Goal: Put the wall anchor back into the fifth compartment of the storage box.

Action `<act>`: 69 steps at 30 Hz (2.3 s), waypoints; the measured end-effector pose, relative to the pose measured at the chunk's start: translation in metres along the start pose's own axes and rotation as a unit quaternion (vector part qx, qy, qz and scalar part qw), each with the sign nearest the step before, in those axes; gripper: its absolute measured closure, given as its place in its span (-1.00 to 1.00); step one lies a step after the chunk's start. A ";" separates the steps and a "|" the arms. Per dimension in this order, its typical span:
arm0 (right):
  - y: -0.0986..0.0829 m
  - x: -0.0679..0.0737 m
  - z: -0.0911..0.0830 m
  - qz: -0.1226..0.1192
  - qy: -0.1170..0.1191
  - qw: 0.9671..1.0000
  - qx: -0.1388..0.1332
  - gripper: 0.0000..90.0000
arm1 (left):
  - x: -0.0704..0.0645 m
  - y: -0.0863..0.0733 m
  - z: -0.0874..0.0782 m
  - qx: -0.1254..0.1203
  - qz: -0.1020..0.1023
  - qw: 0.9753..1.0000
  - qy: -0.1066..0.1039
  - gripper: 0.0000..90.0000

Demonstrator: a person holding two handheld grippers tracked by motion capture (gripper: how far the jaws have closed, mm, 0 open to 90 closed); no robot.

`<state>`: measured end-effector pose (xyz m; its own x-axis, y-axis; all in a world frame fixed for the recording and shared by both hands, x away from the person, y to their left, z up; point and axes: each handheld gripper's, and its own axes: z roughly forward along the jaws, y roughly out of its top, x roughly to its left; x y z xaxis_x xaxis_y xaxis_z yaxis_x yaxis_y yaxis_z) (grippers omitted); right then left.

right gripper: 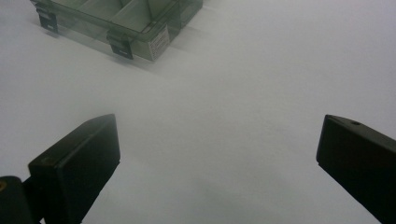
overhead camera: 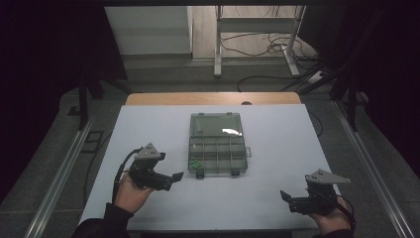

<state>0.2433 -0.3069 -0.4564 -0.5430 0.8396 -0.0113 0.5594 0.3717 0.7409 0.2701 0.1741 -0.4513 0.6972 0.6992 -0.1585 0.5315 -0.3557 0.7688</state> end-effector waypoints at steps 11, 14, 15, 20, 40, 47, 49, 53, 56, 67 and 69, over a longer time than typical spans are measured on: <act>0.000 0.000 0.000 0.002 0.002 1.000 -0.001 -1.00 | -0.003 -0.008 -0.011 -0.011 0.011 1.000 0.027 -0.94; 0.000 0.000 0.000 0.003 0.002 1.000 -0.001 -1.00 | -0.004 -0.011 -0.014 -0.010 0.015 0.999 0.034 -0.94; 0.000 0.000 0.000 0.003 0.002 1.000 -0.001 -1.00 | -0.004 -0.012 -0.016 -0.011 0.015 0.999 0.036 -0.93; 0.000 0.000 0.000 0.004 0.002 1.000 -0.002 -1.00 | -0.004 -0.015 -0.021 -0.022 0.012 0.999 0.039 -0.93; 0.000 0.000 0.000 0.004 0.000 1.000 -0.002 -1.00 | -0.002 -0.027 -0.036 -0.040 0.007 0.998 0.049 -0.94; 0.000 0.000 0.000 0.004 0.000 1.000 -0.003 -1.00 | -0.001 -0.031 -0.041 -0.039 0.005 0.998 0.053 -0.94; 0.000 0.000 -0.001 0.004 0.000 1.000 -0.003 -1.00 | -0.001 -0.032 -0.042 -0.038 0.004 0.998 0.054 -0.95; 0.000 -0.001 -0.001 0.005 -0.001 1.000 -0.003 -1.00 | 0.000 -0.036 -0.046 -0.036 0.000 0.998 0.055 -0.96; 0.000 -0.001 -0.001 0.004 -0.001 1.000 -0.004 -1.00 | 0.001 -0.038 -0.048 -0.037 -0.001 0.998 0.057 -0.96; 0.000 -0.001 -0.001 0.005 -0.002 1.000 -0.004 -1.00 | 0.003 -0.048 -0.059 -0.037 -0.009 0.997 0.070 -0.98; 0.000 -0.001 -0.001 0.005 -0.002 1.000 -0.004 -1.00 | 0.004 -0.050 -0.060 -0.035 -0.008 0.997 0.073 -0.98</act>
<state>0.2431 -0.3077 -0.4561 -0.5355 0.8445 -0.0066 0.5597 0.3607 0.7461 0.2171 0.2317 -0.4527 0.6084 0.7892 -0.0838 0.5036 -0.3024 0.8093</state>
